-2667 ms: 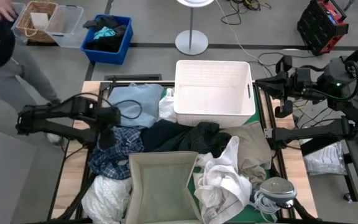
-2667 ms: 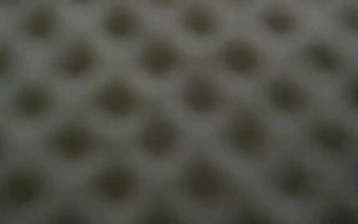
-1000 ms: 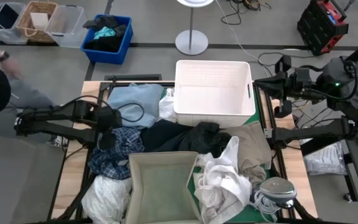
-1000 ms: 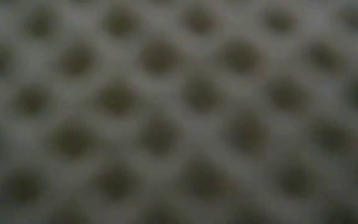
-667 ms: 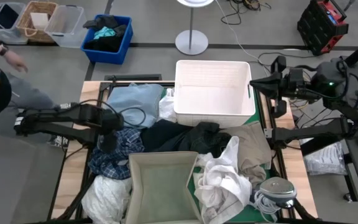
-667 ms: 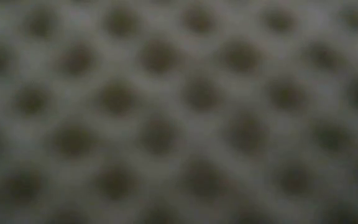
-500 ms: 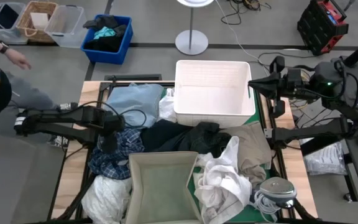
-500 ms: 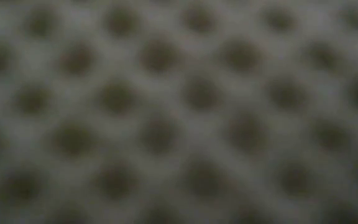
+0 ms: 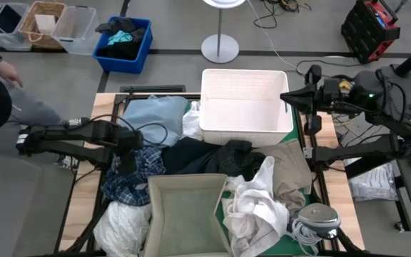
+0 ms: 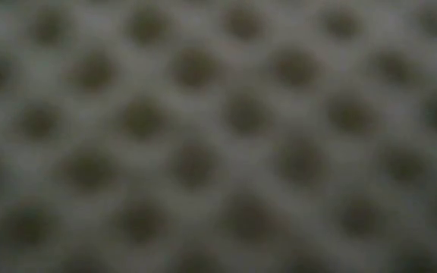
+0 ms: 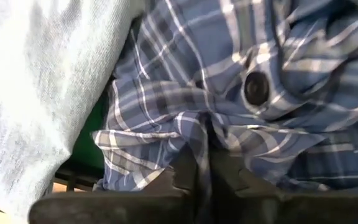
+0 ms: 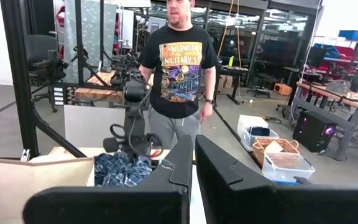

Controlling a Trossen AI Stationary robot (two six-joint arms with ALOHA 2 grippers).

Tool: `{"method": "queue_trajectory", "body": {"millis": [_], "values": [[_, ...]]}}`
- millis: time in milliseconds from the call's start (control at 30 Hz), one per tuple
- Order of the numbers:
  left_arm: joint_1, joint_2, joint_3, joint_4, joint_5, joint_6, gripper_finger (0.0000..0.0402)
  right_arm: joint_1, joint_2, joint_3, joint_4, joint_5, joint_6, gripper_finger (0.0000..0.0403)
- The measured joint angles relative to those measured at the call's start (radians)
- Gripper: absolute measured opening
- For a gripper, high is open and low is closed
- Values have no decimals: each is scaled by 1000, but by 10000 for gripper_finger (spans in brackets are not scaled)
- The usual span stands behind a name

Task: Sort clothes
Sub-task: Put the blue polo shirt into the gray laundry organizer

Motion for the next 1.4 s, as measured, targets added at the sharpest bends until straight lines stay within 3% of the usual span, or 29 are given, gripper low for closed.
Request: {"method": "queue_trajectory", "body": {"millis": [333,767,900,1400], "values": [[0,-1,281,-98,-60,-109,0,0,19,0,9,0,0,13],[-1,-1,719,-85,-203,-112,0,0,78,0,48,-1,39,13],[-1,1,792,-34,-240,-88,0,0,101,0,79,2,159,13],[-1,116,986,186,-275,55,0,0,130,16,160,20,173,13]]}}
